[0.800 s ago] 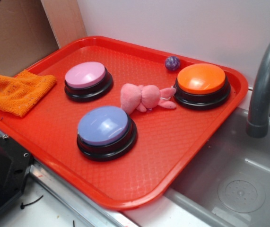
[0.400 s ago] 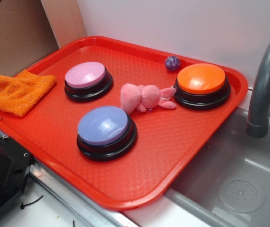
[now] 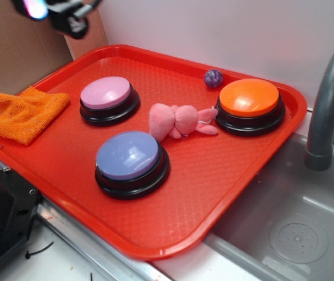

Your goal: Push the pink button.

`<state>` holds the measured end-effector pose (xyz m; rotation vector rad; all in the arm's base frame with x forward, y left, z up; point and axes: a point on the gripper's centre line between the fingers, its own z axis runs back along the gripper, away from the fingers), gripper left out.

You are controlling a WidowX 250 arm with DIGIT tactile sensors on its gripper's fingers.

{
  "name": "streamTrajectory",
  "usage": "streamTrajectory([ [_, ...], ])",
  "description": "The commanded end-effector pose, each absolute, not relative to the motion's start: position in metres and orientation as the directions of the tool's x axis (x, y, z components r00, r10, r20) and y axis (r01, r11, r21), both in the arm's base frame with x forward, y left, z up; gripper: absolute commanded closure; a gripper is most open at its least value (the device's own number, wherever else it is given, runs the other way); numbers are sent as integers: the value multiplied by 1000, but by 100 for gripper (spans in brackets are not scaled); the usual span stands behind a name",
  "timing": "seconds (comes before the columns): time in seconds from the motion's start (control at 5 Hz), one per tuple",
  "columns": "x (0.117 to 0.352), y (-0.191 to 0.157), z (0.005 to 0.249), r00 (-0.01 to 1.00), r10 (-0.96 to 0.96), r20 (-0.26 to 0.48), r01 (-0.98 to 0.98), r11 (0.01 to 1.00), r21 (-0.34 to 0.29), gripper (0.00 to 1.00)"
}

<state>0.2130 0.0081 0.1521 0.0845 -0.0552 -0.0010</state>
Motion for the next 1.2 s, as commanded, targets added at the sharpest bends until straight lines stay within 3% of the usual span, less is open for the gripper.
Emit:
streamTrajectory([
  [0.0, 257, 14, 88, 982, -171, 73, 162, 979, 123, 0],
  [0.6, 259, 48, 53, 981, -194, 8, 191, 973, 131, 0],
  [1.0, 258, 41, 74, 978, -207, 25, 202, 971, 130, 0],
])
